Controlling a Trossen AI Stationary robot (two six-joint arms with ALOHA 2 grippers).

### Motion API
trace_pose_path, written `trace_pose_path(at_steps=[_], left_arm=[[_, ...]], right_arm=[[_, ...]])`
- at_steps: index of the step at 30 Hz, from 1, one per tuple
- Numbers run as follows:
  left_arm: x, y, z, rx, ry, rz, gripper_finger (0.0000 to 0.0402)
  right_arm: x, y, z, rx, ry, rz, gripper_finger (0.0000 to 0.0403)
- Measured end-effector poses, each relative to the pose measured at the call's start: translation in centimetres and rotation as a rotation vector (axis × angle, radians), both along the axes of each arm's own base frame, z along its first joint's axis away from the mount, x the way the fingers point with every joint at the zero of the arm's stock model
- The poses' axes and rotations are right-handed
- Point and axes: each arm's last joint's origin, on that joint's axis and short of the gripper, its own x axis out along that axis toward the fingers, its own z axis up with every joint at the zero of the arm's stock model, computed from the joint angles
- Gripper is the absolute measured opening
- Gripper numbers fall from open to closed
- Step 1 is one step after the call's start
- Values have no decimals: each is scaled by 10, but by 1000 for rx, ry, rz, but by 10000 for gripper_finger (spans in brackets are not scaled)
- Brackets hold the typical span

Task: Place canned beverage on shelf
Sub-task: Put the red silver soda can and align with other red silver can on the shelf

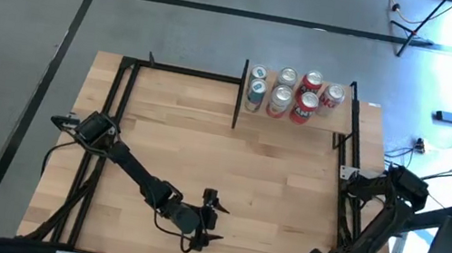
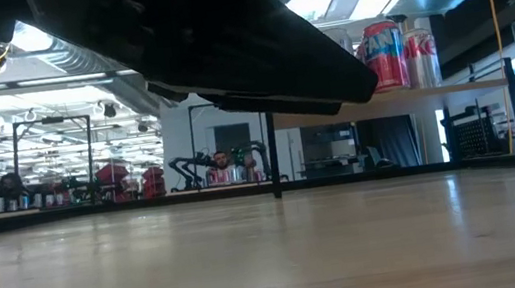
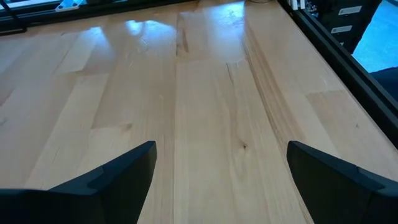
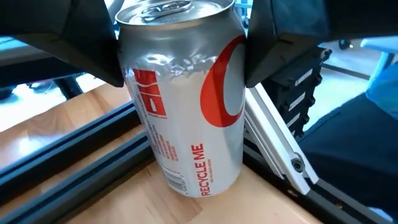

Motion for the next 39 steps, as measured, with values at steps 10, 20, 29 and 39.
trace_pose_path(at_steps=[10,20,29,39], left_arm=[[0,0,0,0,0,0,349],[-1,-1,-1,-1,6,-2,349],[-4,-5,-2,6,23,-14,349],[-5,-6,-2,6,23,-16,349]], right_arm=[[29,-31,5,19,-90,121,262],[80,-86,12,-16,-234,216,260],[107,-119,12,-34,-313,242,281],[104,-114,11,-47,-333,287,343]])
